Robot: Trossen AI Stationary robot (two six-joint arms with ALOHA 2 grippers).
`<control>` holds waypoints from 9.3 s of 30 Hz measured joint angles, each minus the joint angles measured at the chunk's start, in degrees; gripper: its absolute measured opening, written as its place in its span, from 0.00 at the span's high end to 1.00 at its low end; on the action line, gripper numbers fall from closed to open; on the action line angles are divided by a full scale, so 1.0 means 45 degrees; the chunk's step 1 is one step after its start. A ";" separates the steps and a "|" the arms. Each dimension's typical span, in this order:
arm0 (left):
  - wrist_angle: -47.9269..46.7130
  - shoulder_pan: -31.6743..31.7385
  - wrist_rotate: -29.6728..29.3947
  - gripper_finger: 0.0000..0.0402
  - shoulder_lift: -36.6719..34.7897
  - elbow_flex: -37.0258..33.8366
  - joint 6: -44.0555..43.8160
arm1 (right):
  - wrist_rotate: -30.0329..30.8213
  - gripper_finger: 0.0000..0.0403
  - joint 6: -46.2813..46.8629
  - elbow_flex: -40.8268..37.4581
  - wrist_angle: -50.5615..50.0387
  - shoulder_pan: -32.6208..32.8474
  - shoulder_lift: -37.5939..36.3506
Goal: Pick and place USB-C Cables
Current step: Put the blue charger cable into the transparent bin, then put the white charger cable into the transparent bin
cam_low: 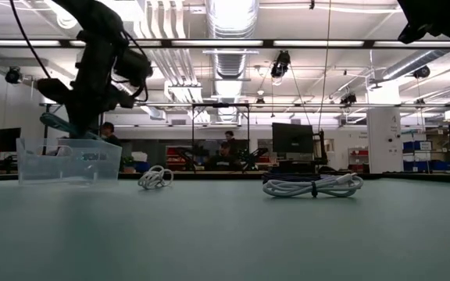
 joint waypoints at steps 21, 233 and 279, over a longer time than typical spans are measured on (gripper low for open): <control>0.1611 0.0515 0.0229 0.96 0.0058 -0.0749 0.0640 | 0.0005 0.93 -0.0160 -0.0001 0.0002 0.0000 0.0000; 0.2584 -0.0304 0.0000 0.76 -0.0652 -0.1049 0.2394 | 0.0340 0.93 -0.0379 0.0003 -0.0204 0.0000 0.0005; 1.0723 -1.0403 -0.2798 0.77 0.1438 -0.0088 -0.3075 | 0.0676 0.93 -0.0320 -0.0001 -0.0154 0.0000 0.0010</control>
